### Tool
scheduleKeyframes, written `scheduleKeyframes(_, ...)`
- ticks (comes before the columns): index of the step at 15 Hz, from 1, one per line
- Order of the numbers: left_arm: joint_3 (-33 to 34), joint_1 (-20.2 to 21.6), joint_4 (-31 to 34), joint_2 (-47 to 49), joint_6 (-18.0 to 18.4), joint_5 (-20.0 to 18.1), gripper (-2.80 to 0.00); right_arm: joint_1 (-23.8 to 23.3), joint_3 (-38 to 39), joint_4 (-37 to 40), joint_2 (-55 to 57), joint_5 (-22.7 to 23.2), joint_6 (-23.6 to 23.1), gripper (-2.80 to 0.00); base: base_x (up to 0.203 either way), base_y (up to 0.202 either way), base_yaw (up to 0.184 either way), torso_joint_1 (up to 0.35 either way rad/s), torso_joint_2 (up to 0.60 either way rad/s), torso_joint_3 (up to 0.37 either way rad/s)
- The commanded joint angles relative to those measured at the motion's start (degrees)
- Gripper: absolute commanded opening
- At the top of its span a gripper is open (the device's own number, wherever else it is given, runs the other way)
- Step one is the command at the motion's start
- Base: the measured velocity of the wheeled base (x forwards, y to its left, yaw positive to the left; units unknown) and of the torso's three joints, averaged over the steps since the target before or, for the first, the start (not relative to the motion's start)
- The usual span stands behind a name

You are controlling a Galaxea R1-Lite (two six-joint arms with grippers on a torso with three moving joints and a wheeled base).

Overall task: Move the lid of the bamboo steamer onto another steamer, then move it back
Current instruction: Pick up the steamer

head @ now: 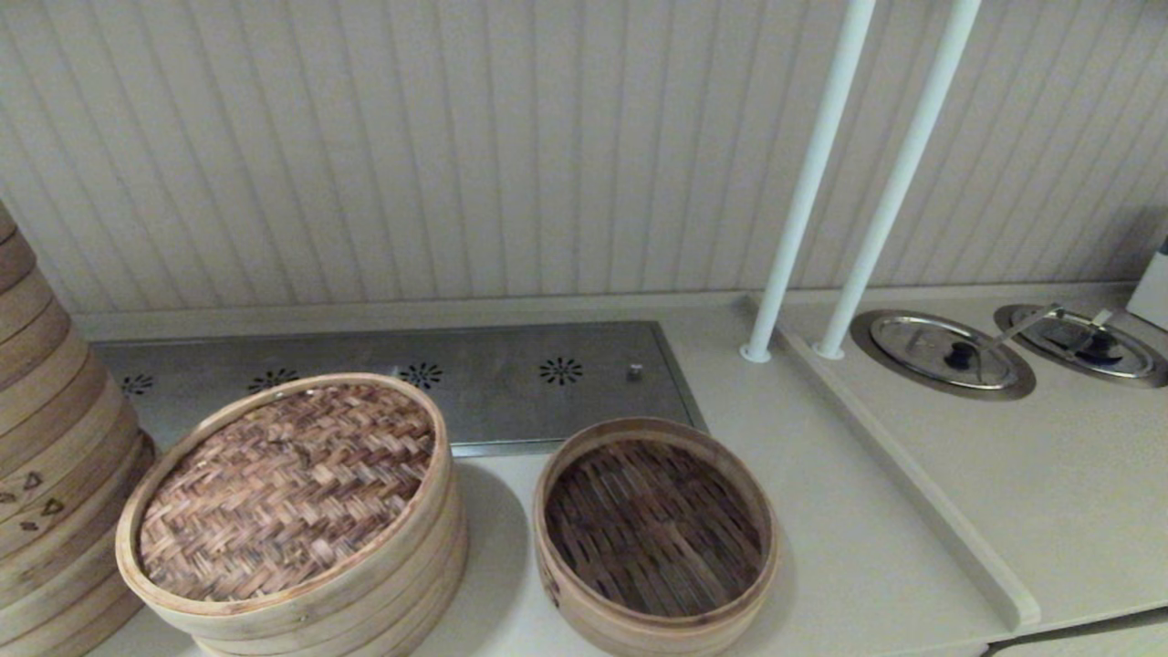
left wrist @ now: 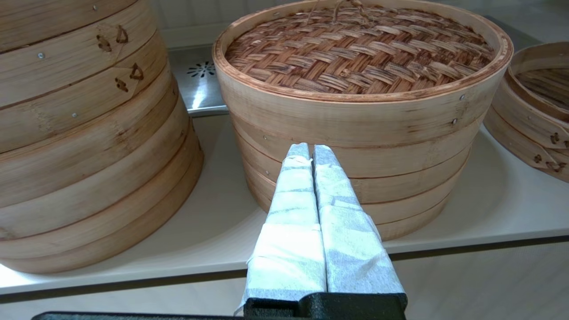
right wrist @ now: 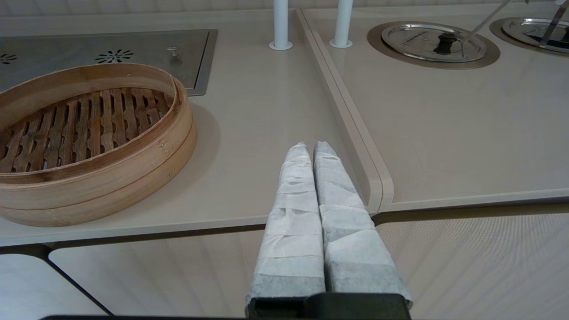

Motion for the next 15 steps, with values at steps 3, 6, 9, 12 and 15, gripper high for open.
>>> scheduleKeyframes(3, 0.24, 0.04, -0.59, -0.09, 0.14, -0.02, -2.8, 0.01, 0.18, 0.0, 0.15, 0.05, -0.06, -2.8, 0.0, 0.0, 0.0, 0.0, 0.0, 0.0)
scheduleKeyframes(6, -0.55, 0.04, 1.48, -0.09, 0.14, -0.03, -2.8, 0.01, 0.18, 0.0, -0.02, -0.04, -0.06, -2.8, 0.0, 0.0, 0.0, 0.0, 0.0, 0.0)
scheduleKeyframes(9, -9.05, -0.01, 7.4, 1.19, -0.33, -0.1, -2.8, 0.01, 0.18, 0.0, -0.02, -0.04, -0.06, -2.8, 0.0, 0.0, 0.0, 0.0, 0.0, 0.0)
scheduleKeyframes(12, -22.67, 0.03, 15.11, 8.28, -2.64, -0.45, -2.8, 0.01, 0.18, 0.0, -0.02, -0.04, -0.06, -2.8, 0.0, 0.0, 0.0, 0.0, 0.0, 0.0)
scheduleKeyframes(15, -32.59, 0.07, 20.03, 21.62, -4.85, -0.44, -2.8, 0.01, 0.18, 0.0, -0.02, -0.04, -0.06, -2.8, 0.0, 0.0, 0.0, 0.0, 0.0, 0.0)
